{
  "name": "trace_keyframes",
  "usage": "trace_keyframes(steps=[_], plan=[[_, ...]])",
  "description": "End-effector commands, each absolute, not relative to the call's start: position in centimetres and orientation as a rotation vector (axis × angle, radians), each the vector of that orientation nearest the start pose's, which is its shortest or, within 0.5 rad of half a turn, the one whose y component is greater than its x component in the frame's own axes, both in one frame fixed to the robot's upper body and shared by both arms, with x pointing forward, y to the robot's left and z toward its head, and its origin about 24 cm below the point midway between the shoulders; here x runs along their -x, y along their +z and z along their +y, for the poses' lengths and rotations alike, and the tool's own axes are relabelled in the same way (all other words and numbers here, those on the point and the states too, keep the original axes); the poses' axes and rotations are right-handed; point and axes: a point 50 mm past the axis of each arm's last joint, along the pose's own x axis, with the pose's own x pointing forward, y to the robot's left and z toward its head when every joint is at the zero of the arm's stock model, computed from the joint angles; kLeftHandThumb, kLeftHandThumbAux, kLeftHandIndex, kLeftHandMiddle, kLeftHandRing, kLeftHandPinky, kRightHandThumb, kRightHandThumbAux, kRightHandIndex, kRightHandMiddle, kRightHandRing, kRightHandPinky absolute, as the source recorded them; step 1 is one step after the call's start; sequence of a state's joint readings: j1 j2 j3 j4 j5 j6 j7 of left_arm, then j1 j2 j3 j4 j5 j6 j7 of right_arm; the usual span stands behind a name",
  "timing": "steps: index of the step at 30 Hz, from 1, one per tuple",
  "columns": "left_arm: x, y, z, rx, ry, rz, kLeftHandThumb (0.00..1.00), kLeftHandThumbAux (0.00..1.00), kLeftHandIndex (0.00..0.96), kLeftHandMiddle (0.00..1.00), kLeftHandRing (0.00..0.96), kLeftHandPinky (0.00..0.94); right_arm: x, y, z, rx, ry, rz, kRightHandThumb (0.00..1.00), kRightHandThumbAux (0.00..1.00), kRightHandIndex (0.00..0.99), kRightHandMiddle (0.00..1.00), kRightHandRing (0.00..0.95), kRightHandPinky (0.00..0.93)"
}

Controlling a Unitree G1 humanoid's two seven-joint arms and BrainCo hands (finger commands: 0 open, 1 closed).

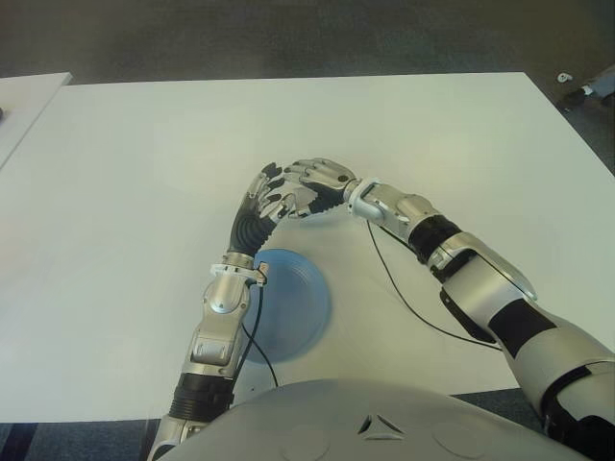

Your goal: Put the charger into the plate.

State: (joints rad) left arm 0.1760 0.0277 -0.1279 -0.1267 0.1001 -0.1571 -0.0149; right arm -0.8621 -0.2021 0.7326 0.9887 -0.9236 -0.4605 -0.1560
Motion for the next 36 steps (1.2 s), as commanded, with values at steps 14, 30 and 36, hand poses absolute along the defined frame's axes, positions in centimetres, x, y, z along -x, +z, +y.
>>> trace_keyframes(steps=[14,30,36], plan=[[-21.6,4.3,13.1,-0.1,-0.094,-0.088,0.0,0.513,0.0,0.114,0.14,0.173,-34.1,4.6,-3.7,1.516,0.842,-0.487,0.326,0.188,0.0,0.0,0.0,0.0],[-21.4,4.2,13.8,-0.112,-0.095,-0.08,0.001,0.511,0.0,0.097,0.132,0.179,-33.8,4.1,-3.5,1.469,0.822,-0.449,0.367,0.149,0.0,0.0,0.0,0.0],[-21.1,3.9,14.1,-0.119,-0.099,-0.07,0.0,0.511,0.0,0.097,0.129,0.173,-33.5,3.8,-3.5,1.444,0.806,-0.444,0.377,0.155,0.0,0.0,0.0,0.0]])
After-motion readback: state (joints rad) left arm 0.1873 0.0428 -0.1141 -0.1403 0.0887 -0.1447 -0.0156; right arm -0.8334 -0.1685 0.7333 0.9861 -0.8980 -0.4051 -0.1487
